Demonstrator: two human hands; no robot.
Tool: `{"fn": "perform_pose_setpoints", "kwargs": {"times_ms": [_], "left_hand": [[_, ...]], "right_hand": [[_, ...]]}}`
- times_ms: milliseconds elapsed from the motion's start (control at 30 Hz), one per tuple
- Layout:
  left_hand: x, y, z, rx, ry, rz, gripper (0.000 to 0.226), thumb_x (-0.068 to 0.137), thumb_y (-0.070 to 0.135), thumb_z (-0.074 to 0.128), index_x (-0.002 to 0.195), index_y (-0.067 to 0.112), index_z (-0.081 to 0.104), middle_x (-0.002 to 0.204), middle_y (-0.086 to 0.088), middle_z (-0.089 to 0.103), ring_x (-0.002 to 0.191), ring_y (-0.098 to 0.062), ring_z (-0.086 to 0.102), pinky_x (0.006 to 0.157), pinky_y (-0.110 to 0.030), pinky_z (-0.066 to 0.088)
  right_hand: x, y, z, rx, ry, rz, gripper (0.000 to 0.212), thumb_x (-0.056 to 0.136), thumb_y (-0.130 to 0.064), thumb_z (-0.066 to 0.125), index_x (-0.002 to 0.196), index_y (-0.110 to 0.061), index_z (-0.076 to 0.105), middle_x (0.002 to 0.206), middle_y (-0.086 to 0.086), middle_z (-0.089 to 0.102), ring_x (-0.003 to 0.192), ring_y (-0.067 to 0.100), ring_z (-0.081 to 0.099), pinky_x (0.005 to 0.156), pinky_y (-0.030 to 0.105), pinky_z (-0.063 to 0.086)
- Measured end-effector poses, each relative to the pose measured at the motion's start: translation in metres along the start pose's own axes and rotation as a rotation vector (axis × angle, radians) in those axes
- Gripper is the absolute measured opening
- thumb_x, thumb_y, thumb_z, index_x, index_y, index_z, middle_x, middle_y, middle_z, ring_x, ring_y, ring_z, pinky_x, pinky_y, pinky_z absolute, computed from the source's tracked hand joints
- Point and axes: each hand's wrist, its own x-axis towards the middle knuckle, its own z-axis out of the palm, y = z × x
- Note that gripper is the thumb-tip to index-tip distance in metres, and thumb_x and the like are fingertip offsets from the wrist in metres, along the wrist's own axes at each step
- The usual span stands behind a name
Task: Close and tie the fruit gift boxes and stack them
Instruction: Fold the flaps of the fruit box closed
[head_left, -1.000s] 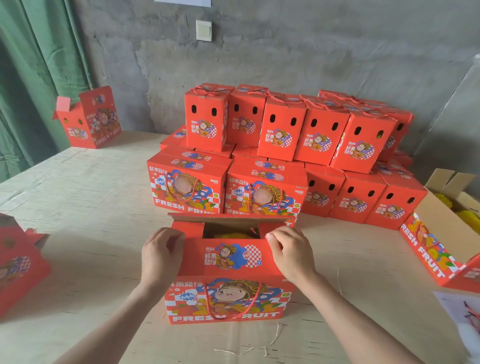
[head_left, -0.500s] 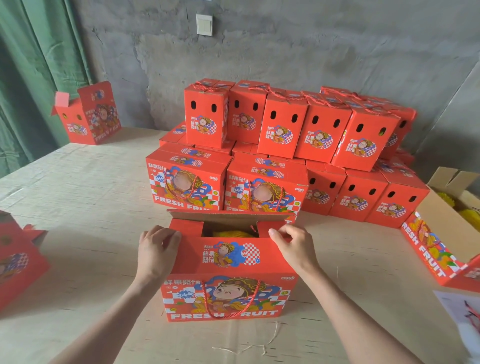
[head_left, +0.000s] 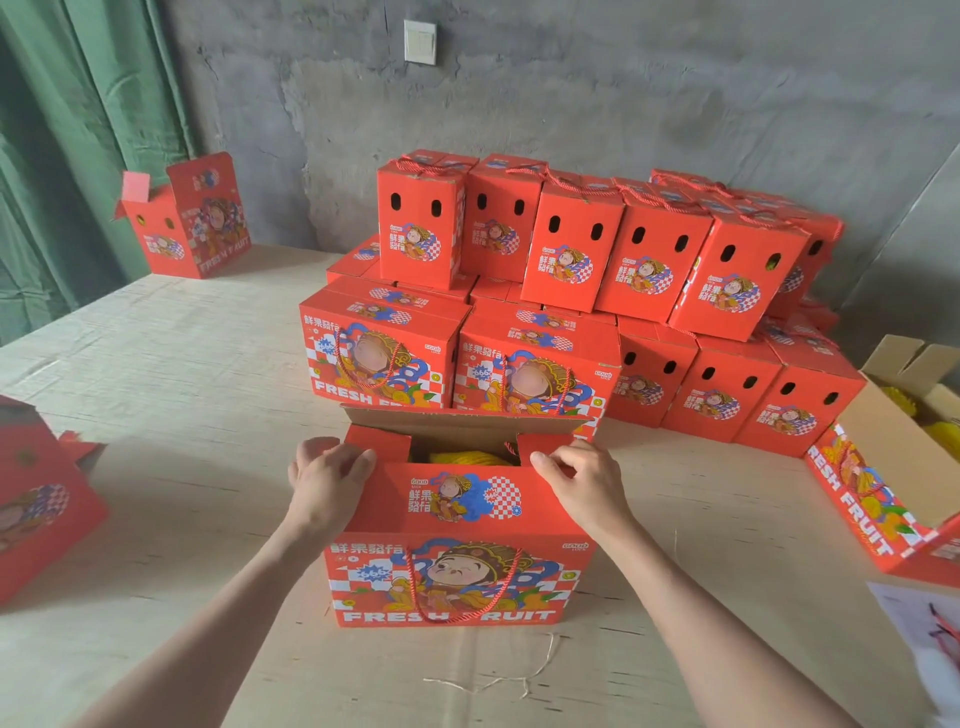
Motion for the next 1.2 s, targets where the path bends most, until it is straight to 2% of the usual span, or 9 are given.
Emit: {"fn": "perform_pose_setpoints", "kwargs": {"times_ms": [167,500,733,800,867,933,1033,1100,1200], "left_hand": [[-0.003,0.003,-0.006,-0.341,-0.188,-0.213,0.022,0.099,0.034,0.046,0.095,0.014,0.056,0.096,-0.012,0.067,0.078,-0.028,0.068,0.073,-0.040,0.056],[0.003,-0.002,-0.003,-0.427,-0.186,-0.247,0.023,0.103,0.023,0.035,0.094,0.015,0.054,0.085,-0.011,0.062,0.069,-0.023,0.063,0.055,-0.029,0.046],[0.012,-0.002,-0.003,-0.394,-0.187,-0.260,0.021,0.101,0.018,0.042,0.118,0.027,0.036,0.103,-0.014,0.057,0.074,-0.026,0.065,0.048,-0.029,0.050],[0.013,0.000,-0.005,-0.450,-0.179,-0.288,0.048,0.099,0.014,0.047,0.134,0.036,0.023,0.106,-0.014,0.057,0.073,-0.027,0.066,0.047,-0.031,0.051],[0.012,0.001,-0.005,-0.504,-0.186,-0.282,0.076,0.098,0.010,0.049,0.145,0.045,0.001,0.115,-0.015,0.056,0.077,-0.028,0.067,0.047,-0.033,0.053],[0.011,0.001,-0.005,-0.446,-0.168,-0.154,0.087,0.098,0.003,0.046,0.144,0.050,-0.011,0.147,-0.012,0.036,0.106,-0.031,0.061,0.054,-0.034,0.055],[0.010,0.000,-0.003,-0.356,-0.152,0.070,0.087,0.097,-0.005,0.040,0.142,0.054,-0.005,0.151,0.006,0.021,0.114,-0.024,0.054,0.058,-0.032,0.057],[0.010,-0.002,-0.001,-0.370,-0.144,0.107,0.077,0.096,-0.006,0.038,0.144,0.046,0.010,0.132,0.010,0.034,0.095,-0.021,0.062,0.056,-0.033,0.057],[0.009,-0.003,0.001,-0.320,-0.021,0.115,0.046,0.096,-0.002,0.045,0.126,0.030,0.033,0.120,0.001,0.045,0.081,-0.010,0.057,0.049,-0.024,0.051]], "right_hand": [[0.001,-0.001,0.005,-0.132,-0.066,-0.098,0.019,0.090,-0.031,0.063,0.080,-0.015,0.066,0.082,-0.002,0.062,0.084,0.017,0.055,0.071,0.028,0.032],[0.007,0.001,0.010,-0.128,-0.132,0.079,0.024,0.090,-0.029,0.063,0.087,-0.006,0.069,0.110,0.004,0.053,0.111,0.020,0.043,0.079,0.029,0.028],[0.009,-0.004,0.013,-0.215,-0.189,0.166,0.025,0.089,-0.039,0.062,0.088,-0.014,0.060,0.117,0.002,0.048,0.117,0.021,0.039,0.089,0.033,0.033],[0.004,-0.004,0.012,-0.127,-0.066,0.246,0.039,0.081,-0.043,0.071,0.100,-0.014,0.052,0.118,0.005,0.048,0.118,0.024,0.041,0.087,0.033,0.034],[0.000,-0.002,0.008,0.045,0.021,0.326,0.084,0.071,-0.039,0.081,0.135,-0.008,0.037,0.139,0.011,0.038,0.130,0.028,0.033,0.100,0.040,0.035],[-0.002,-0.003,0.005,0.208,0.027,0.290,0.120,0.068,-0.028,0.086,0.151,-0.006,0.002,0.157,0.011,0.013,0.145,0.026,0.014,0.115,0.039,0.023],[-0.001,-0.006,0.003,0.371,-0.028,0.206,0.126,0.070,-0.011,0.084,0.150,-0.016,-0.014,0.160,0.005,0.002,0.147,0.017,0.009,0.116,0.031,0.019],[-0.002,-0.006,0.000,0.427,-0.057,0.192,0.116,0.073,-0.005,0.081,0.151,-0.022,-0.004,0.158,0.002,0.013,0.144,0.017,0.020,0.115,0.035,0.025],[-0.002,-0.001,-0.002,0.406,-0.011,0.162,0.074,0.075,-0.005,0.078,0.132,-0.023,0.036,0.135,-0.008,0.041,0.133,0.020,0.039,0.106,0.028,0.033]]}}
